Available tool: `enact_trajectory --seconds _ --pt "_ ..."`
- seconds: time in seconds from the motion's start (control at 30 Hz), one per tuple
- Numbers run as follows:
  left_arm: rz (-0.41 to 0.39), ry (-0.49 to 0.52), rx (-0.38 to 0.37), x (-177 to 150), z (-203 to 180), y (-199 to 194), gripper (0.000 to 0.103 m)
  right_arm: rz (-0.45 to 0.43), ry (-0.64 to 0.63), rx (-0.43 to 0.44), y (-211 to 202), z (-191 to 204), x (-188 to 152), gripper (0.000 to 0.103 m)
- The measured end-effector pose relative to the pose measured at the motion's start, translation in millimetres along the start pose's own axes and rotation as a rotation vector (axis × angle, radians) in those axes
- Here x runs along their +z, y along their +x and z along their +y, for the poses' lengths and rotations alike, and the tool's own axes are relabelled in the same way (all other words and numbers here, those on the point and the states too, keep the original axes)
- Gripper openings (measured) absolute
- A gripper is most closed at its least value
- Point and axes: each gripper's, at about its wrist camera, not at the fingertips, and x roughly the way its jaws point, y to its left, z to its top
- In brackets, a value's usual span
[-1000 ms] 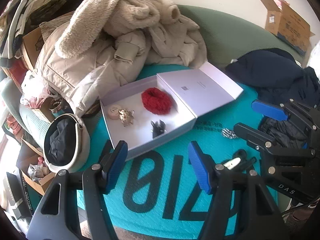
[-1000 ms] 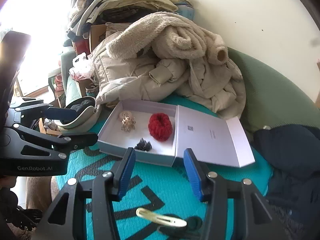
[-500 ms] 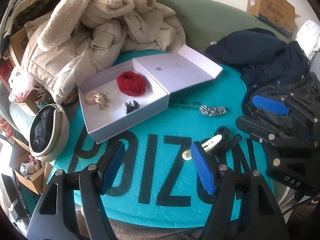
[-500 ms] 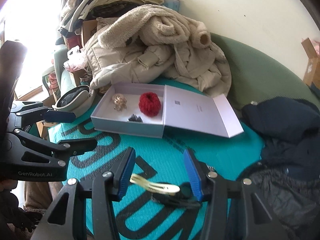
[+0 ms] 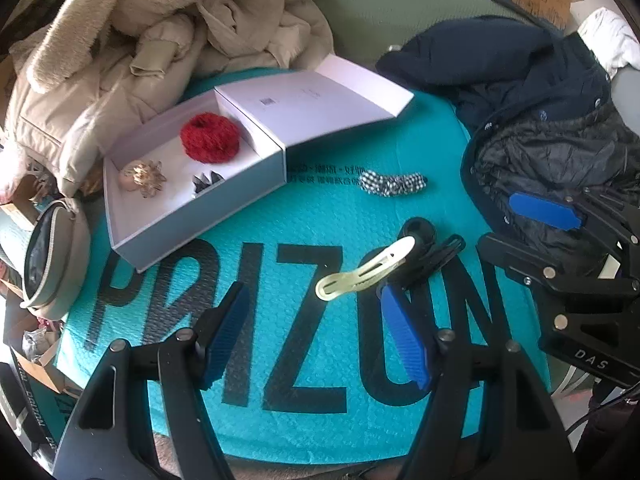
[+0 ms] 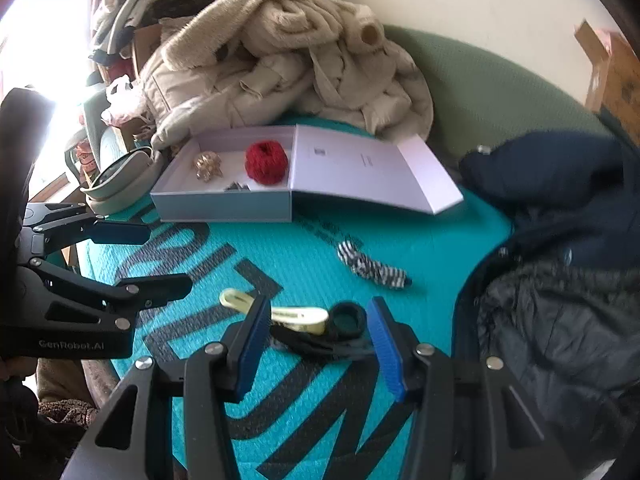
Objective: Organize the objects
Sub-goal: 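Withdraw both tools from the box toward the cream clip and black band, then grasp the cream claw clip with the left tool while the right tool grasps the black band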
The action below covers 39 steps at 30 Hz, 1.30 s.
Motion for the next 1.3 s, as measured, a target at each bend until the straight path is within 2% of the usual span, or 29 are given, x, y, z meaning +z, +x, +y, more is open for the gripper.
enact_trajectory --seconds 0.13,0.33,0.6,0.97,1.1,1.3 --pt "0.044 0.000 -0.015 -3 -2 23 0.067 0.026 0.033 0.007 13 -10 -12 0.058" --pt "0.095 0.005 -0.012 -4 -4 54 0.067 0.070 0.043 0.016 35 -19 -27 0.058" --pt "0.099 0.055 -0.022 0 -7 79 0.067 0.105 0.076 0.036 61 -31 -37 0.059" --pt "0.172 0.120 -0.055 6 -16 119 0.067 0.132 0.075 0.048 88 -42 -32 0.059" --pt "0.212 0.117 -0.120 7 -16 132 0.067 0.150 0.072 0.060 99 -44 -29 0.059" --pt "0.206 0.160 -0.113 9 -19 142 0.067 0.169 0.058 0.067 112 -43 -26 0.059"
